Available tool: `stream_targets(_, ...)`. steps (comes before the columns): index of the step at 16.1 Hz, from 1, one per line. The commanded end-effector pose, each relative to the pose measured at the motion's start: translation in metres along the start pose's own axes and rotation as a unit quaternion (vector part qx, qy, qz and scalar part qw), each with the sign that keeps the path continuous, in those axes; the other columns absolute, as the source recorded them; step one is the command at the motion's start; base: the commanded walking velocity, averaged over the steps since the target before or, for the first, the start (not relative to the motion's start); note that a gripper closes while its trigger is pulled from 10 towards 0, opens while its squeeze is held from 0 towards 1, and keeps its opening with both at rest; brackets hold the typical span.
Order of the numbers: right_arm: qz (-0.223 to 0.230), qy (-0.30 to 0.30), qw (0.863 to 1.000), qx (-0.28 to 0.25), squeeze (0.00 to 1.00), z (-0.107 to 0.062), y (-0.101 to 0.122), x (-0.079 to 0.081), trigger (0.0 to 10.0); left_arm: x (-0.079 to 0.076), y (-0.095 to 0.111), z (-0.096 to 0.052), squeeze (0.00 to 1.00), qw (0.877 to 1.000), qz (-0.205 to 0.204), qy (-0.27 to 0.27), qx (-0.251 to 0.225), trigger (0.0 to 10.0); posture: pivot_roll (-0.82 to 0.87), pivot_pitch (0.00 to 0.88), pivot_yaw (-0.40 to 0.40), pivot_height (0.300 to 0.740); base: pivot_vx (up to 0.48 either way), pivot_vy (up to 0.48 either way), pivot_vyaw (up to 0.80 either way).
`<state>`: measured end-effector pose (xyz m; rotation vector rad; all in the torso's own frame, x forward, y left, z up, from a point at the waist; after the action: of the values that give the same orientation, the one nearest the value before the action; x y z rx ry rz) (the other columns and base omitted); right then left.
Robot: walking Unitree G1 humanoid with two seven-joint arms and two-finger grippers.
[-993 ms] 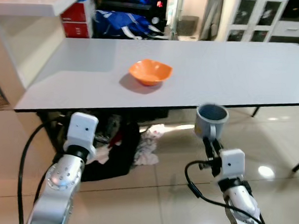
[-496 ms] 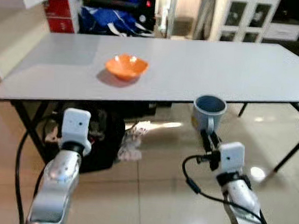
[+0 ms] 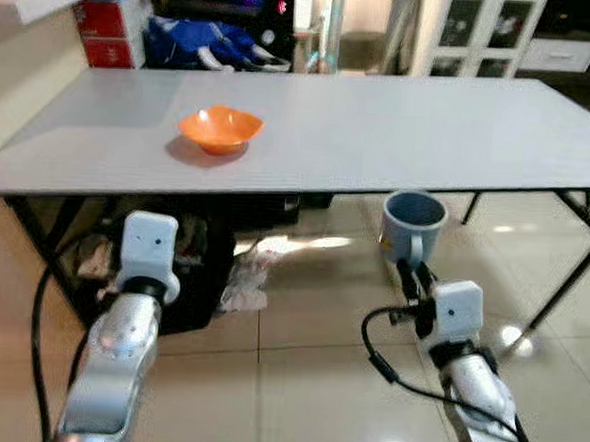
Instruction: Setting the table
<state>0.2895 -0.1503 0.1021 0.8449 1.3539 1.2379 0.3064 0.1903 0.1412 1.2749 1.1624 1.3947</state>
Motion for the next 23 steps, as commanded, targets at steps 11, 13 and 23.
stream_targets(11,-0.001,0.001,1.000,-0.013,0.00,0.009,0.004,-0.002,0.0,-0.007,0.005,0.002,0.00,1.000,0.009,-0.022,-0.004,10.0,-0.01,0.000,0.016,0.736,0.466,0.000,0.00)
stream_targets(13,-0.001,0.002,1.000,-0.014,0.00,0.011,0.004,-0.002,0.0,-0.009,0.006,0.002,0.00,1.000,0.008,-0.026,-0.007,10.0,-0.01,0.000,0.016,0.736,0.472,0.000,0.00)
stream_targets(23,-0.002,0.011,1.000,-0.015,0.00,0.013,0.003,0.000,0.0,-0.010,0.007,0.002,0.00,1.000,0.002,-0.025,-0.011,9.8,0.00,0.000,0.010,0.736,0.469,0.000,0.00)
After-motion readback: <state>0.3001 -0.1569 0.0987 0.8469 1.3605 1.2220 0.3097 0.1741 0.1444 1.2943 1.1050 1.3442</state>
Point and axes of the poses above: a point about 5 cm out from each wrist's last joint towards the gripper, its own z axis pointing out of the wrist towards the gripper, its own y axis along the axis of the wrist's last joint, x = y × z, the point moved 3 cm from there along z, pointing out of the wrist towards the gripper, and after that the axes turned 2 degrees about -z, right-handed, at the moved point
